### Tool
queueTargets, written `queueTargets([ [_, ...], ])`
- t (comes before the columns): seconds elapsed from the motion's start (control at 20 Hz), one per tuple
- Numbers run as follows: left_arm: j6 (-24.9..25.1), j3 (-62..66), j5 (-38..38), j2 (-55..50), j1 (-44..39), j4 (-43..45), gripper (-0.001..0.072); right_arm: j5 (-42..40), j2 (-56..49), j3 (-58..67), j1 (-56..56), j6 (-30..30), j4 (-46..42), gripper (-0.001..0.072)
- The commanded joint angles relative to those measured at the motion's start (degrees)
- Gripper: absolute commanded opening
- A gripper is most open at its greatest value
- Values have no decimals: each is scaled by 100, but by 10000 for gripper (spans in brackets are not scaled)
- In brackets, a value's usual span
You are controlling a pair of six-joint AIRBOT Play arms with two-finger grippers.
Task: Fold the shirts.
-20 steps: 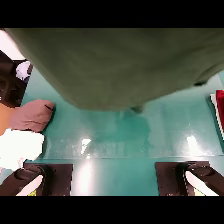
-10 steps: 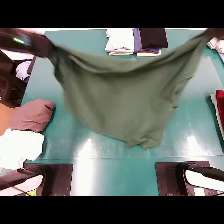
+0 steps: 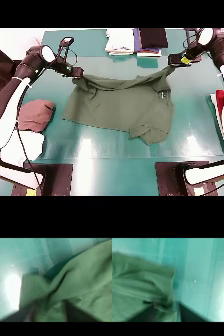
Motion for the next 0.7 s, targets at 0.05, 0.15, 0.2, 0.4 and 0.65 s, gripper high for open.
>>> queueTargets([
  [0.05,-48,380,-1154,-46,212,144,487,501,-111,415,-55,-2,17,427],
  [0.15,-120,225,-1770,256,474,378,404,1043,81,400,-140,-52,-2,427],
  [0.2,-201,-48,-1858,476,608,501,380,1209,286,160,-186,-96,20,427],
  [0.4,-337,-1888,-1567,1539,1027,516,379,1141,1541,-1947,-385,-85,22,427],
  [0.65,-350,-3093,-1307,2000,1032,433,379,769,2959,-4981,-713,155,741,514],
])
